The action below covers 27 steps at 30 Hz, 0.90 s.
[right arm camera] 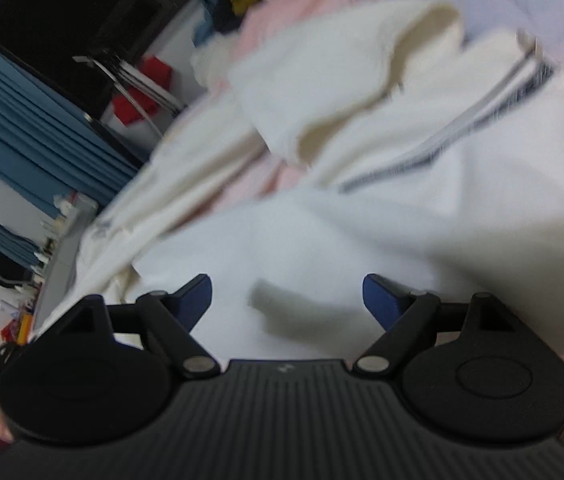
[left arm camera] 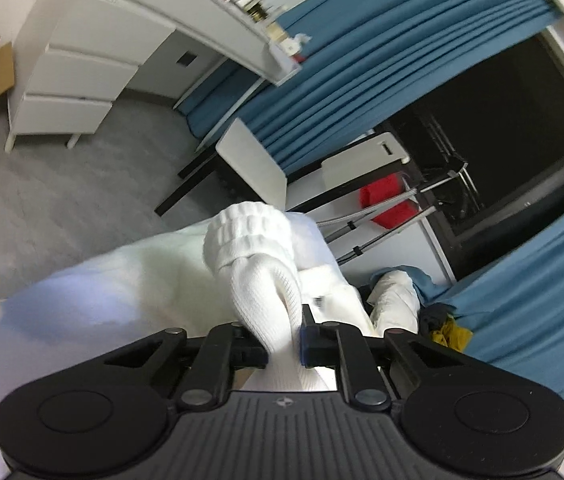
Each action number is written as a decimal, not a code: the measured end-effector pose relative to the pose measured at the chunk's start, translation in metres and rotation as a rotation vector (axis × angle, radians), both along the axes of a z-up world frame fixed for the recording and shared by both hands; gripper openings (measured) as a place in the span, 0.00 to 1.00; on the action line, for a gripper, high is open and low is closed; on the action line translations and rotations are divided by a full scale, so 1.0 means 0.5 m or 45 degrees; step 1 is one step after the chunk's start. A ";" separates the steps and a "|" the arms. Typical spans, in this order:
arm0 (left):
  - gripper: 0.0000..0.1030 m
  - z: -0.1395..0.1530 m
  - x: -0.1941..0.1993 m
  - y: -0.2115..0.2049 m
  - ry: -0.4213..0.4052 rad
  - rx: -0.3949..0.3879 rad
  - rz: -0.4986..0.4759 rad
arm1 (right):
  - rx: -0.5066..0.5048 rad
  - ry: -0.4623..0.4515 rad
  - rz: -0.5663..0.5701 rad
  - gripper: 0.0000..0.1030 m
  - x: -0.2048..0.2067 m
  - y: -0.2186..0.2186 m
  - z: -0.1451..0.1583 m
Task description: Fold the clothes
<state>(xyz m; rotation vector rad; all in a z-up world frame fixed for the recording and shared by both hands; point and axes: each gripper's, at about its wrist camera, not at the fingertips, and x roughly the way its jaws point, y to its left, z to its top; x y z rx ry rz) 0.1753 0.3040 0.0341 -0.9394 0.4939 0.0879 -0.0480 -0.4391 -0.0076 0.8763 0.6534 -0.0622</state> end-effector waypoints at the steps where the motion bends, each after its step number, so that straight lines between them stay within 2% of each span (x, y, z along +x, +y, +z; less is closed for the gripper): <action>1: 0.13 0.006 -0.021 0.000 -0.003 -0.002 -0.002 | 0.008 -0.044 0.000 0.82 -0.010 -0.015 0.020; 3: 0.13 0.016 -0.053 0.000 -0.003 0.020 -0.016 | 0.030 -0.143 0.000 0.82 -0.033 -0.051 0.063; 5: 0.13 0.013 -0.072 0.006 0.011 0.025 -0.022 | -0.060 -0.193 -0.024 0.83 -0.050 -0.100 0.104; 6: 0.13 0.009 -0.079 0.010 0.018 0.019 -0.021 | -0.123 -0.197 -0.030 0.83 -0.052 -0.128 0.119; 8: 0.13 -0.002 -0.089 0.017 0.024 0.002 -0.011 | -0.277 -0.132 -0.010 0.82 -0.032 -0.191 0.123; 10: 0.13 -0.013 -0.093 0.019 0.032 -0.007 0.006 | -0.415 0.019 -0.047 0.82 -0.008 -0.256 0.096; 13: 0.13 -0.024 -0.088 0.019 0.050 -0.010 0.032 | -0.463 0.256 -0.082 0.84 0.031 -0.342 0.019; 15: 0.13 -0.029 -0.085 0.020 0.050 -0.018 0.043 | -0.415 0.325 -0.025 0.82 0.048 -0.377 -0.032; 17: 0.13 -0.032 -0.090 0.021 0.045 -0.023 0.050 | -0.325 0.315 0.034 0.81 0.056 -0.395 -0.071; 18: 0.13 -0.032 -0.091 0.021 0.045 -0.023 0.052 | -0.284 0.294 0.050 0.67 0.058 -0.402 -0.085; 19: 0.13 -0.032 -0.092 0.020 0.045 -0.021 0.053 | -0.273 0.276 0.060 0.59 0.058 -0.402 -0.089; 20: 0.13 -0.031 -0.095 0.020 0.046 -0.021 0.052 | -0.272 0.261 0.070 0.42 0.058 -0.399 -0.091; 21: 0.13 -0.029 -0.098 0.020 0.042 -0.022 0.050 | -0.271 0.246 0.080 0.33 0.058 -0.396 -0.092; 22: 0.13 -0.026 -0.101 0.020 0.036 -0.025 0.049 | -0.282 0.236 0.075 0.13 0.054 -0.391 -0.085; 27: 0.13 -0.005 -0.123 0.022 -0.001 -0.035 0.035 | -0.156 0.051 -0.063 0.09 0.011 -0.438 0.013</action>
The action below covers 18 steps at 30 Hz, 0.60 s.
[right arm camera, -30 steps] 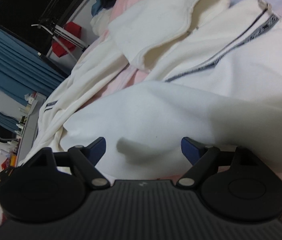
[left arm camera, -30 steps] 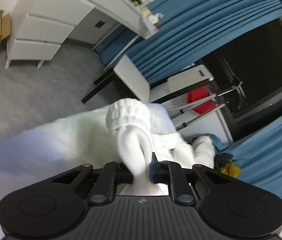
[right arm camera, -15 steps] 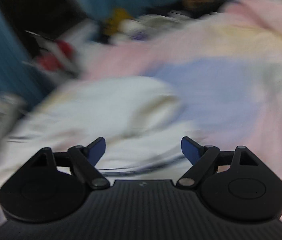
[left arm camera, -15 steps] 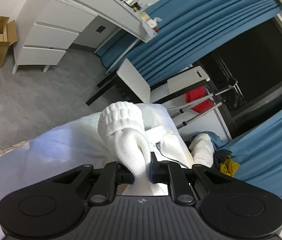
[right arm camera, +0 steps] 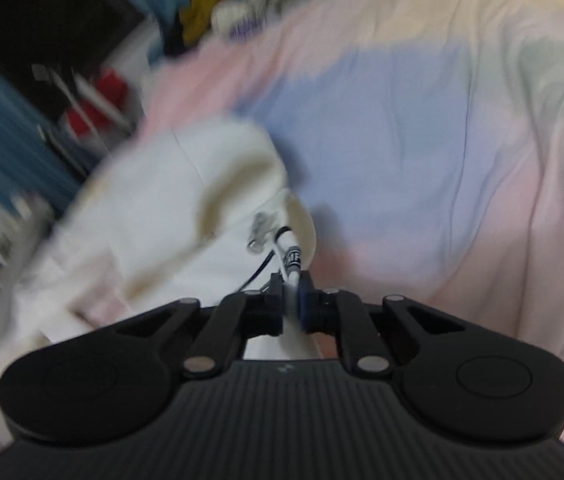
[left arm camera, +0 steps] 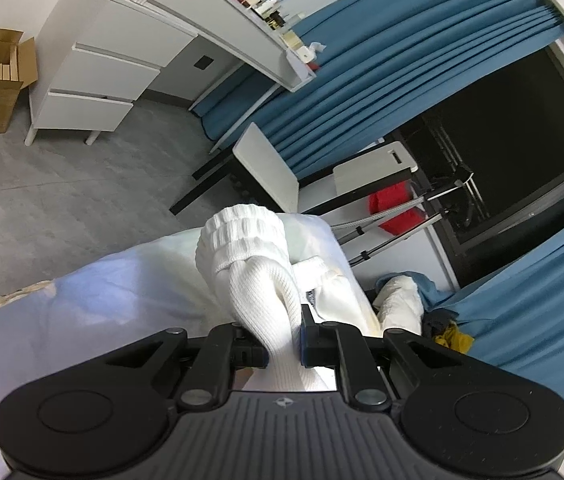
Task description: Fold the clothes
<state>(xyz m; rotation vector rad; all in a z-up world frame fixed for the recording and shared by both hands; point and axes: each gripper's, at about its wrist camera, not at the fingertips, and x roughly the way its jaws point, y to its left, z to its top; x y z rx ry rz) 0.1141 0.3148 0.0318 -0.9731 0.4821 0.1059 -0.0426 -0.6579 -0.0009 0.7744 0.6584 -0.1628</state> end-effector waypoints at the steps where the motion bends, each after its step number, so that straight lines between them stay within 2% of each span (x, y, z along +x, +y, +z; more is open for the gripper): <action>1: 0.12 0.005 -0.005 0.000 -0.008 -0.001 -0.003 | 0.001 -0.039 -0.026 0.09 -0.008 -0.014 0.028; 5: 0.12 0.018 -0.041 -0.004 -0.032 -0.045 -0.034 | -0.059 -0.113 -0.105 0.09 -0.017 -0.072 0.129; 7: 0.11 0.010 -0.070 -0.010 -0.039 -0.056 -0.053 | -0.073 -0.101 -0.155 0.09 -0.004 -0.111 0.145; 9: 0.12 -0.013 -0.100 -0.015 -0.029 -0.062 -0.061 | -0.074 -0.046 -0.190 0.09 0.021 -0.147 0.129; 14: 0.12 -0.101 -0.143 -0.013 0.066 -0.074 -0.036 | -0.081 0.174 -0.136 0.11 0.090 -0.184 0.018; 16: 0.13 -0.134 -0.154 -0.005 0.075 -0.158 -0.003 | -0.147 0.219 -0.126 0.12 0.094 -0.181 0.007; 18: 0.13 -0.146 -0.159 0.001 0.064 -0.183 0.006 | -0.159 0.234 -0.124 0.13 0.070 -0.189 0.019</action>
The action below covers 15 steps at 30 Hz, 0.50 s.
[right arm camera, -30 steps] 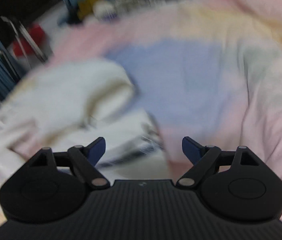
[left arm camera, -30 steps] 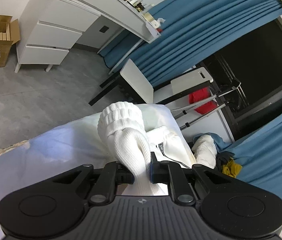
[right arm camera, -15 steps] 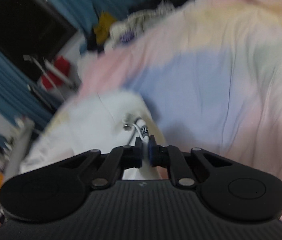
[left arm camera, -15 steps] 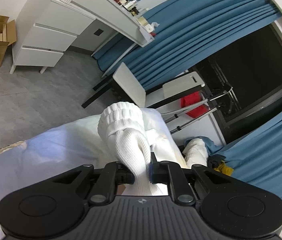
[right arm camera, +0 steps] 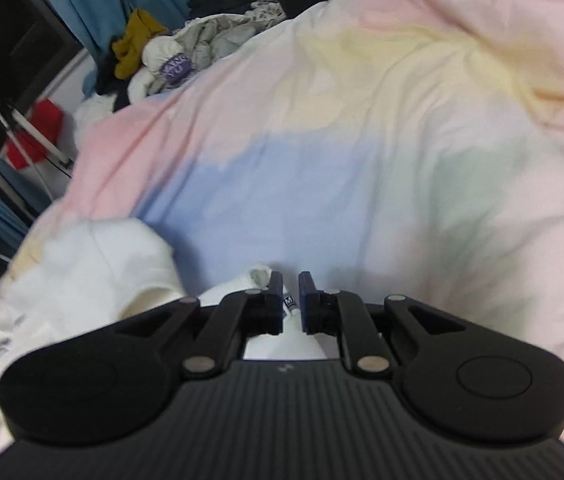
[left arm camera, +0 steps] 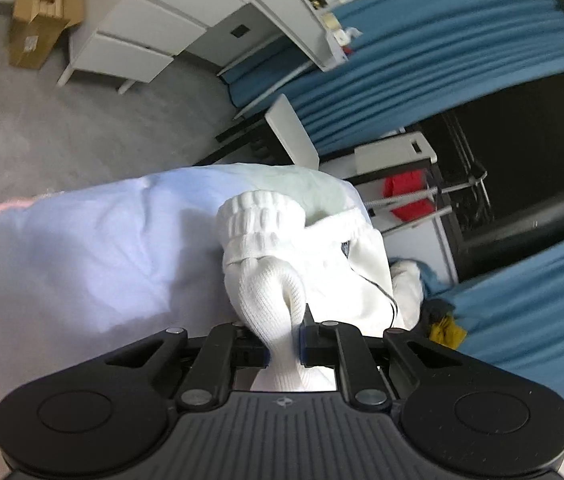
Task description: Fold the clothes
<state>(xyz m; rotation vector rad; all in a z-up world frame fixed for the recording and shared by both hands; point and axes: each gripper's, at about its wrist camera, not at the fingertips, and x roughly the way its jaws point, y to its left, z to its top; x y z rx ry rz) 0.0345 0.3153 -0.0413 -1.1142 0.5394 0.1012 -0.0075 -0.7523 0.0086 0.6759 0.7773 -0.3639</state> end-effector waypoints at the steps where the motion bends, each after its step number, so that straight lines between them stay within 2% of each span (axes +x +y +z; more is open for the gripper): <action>1: 0.13 -0.002 -0.002 0.000 -0.006 0.007 -0.002 | 0.002 0.004 0.002 0.18 -0.017 -0.004 0.010; 3: 0.13 -0.003 -0.005 -0.003 -0.007 0.022 0.000 | -0.041 -0.005 0.062 0.35 -0.058 0.003 0.041; 4: 0.14 -0.003 -0.005 -0.005 -0.004 0.023 0.004 | -0.091 -0.013 0.139 0.39 -0.078 0.019 0.056; 6: 0.14 -0.004 -0.006 -0.008 0.003 0.023 0.011 | -0.186 -0.022 0.308 0.58 -0.118 0.058 0.079; 8: 0.14 -0.007 -0.008 -0.010 0.011 0.015 0.018 | -0.252 -0.027 0.466 0.67 -0.142 0.094 0.086; 9: 0.14 -0.006 -0.007 -0.012 0.015 0.015 0.021 | -0.286 -0.025 0.536 0.69 -0.149 0.111 0.086; 15: 0.16 0.011 -0.003 -0.023 0.041 0.051 0.027 | -0.564 -0.020 0.993 0.69 -0.155 0.218 0.060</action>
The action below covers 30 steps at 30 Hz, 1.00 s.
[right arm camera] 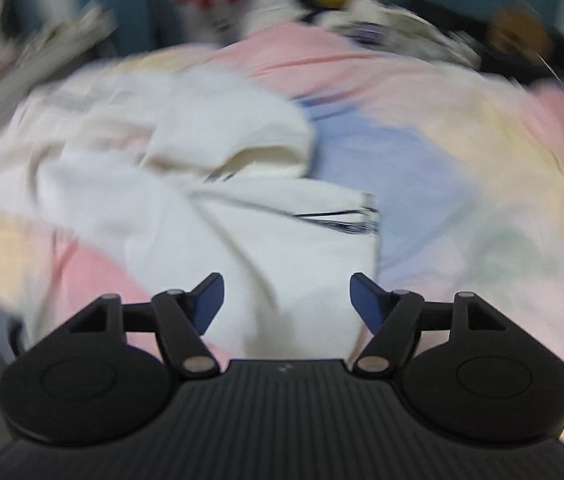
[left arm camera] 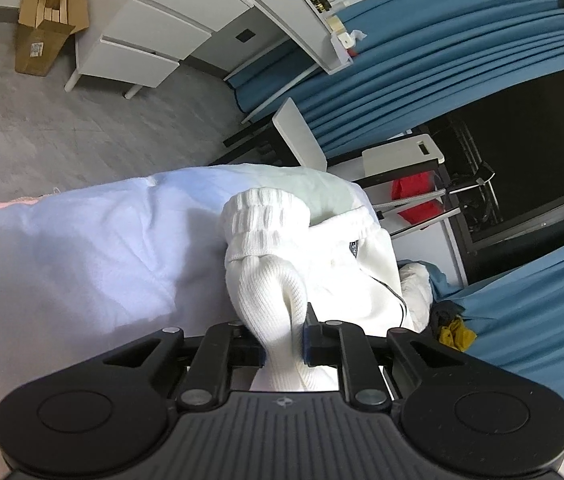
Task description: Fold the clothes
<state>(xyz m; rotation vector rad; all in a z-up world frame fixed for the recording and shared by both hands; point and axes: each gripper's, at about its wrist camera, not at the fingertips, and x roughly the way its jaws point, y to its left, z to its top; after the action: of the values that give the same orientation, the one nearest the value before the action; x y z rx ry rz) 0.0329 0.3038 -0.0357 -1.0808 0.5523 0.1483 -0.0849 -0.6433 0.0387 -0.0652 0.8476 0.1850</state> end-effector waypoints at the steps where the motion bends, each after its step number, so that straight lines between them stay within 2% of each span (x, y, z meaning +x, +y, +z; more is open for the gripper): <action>1: 0.17 0.001 0.000 0.000 0.004 0.005 0.001 | -0.047 -0.003 0.072 0.69 0.003 0.017 -0.007; 4: 0.17 0.005 0.003 -0.002 0.014 0.021 0.004 | -0.195 -0.022 0.281 0.69 0.007 0.070 -0.034; 7: 0.17 0.006 0.005 -0.003 0.018 0.032 0.007 | -0.406 -0.030 0.420 0.69 0.005 0.123 -0.078; 9: 0.17 0.006 0.006 -0.004 0.021 0.036 0.009 | -0.485 -0.021 0.459 0.69 0.013 0.141 -0.108; 12: 0.18 0.006 0.006 -0.005 0.026 0.040 0.014 | -0.512 0.010 0.503 0.69 0.026 0.154 -0.149; 16: 0.18 0.004 0.007 -0.002 0.025 0.035 0.017 | -0.536 -0.028 0.429 0.68 0.038 0.156 -0.168; 17: 0.18 0.003 0.007 -0.001 0.025 0.033 0.017 | -0.529 -0.037 0.405 0.61 0.037 0.155 -0.165; 19: 0.18 0.002 0.007 0.002 0.020 0.023 0.017 | -0.505 -0.044 0.369 0.32 0.032 0.155 -0.157; 20: 0.18 0.001 0.006 0.005 0.016 0.018 0.013 | -0.495 -0.046 0.352 0.13 0.028 0.155 -0.151; 26: 0.17 -0.003 0.004 0.015 -0.009 -0.013 0.004 | -0.393 -0.109 0.326 0.06 -0.031 0.157 -0.052; 28: 0.15 0.000 0.004 0.015 -0.028 -0.009 -0.001 | -0.330 -0.119 0.328 0.06 -0.049 0.155 -0.009; 30: 0.14 0.004 0.003 0.016 -0.077 -0.015 -0.009 | -0.209 -0.153 0.311 0.05 -0.063 0.146 0.053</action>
<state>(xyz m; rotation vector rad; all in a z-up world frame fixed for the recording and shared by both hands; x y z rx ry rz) 0.0341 0.3118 -0.0335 -1.0913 0.5031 0.1057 -0.1165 -0.5702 0.0654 -0.3320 0.7323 0.3374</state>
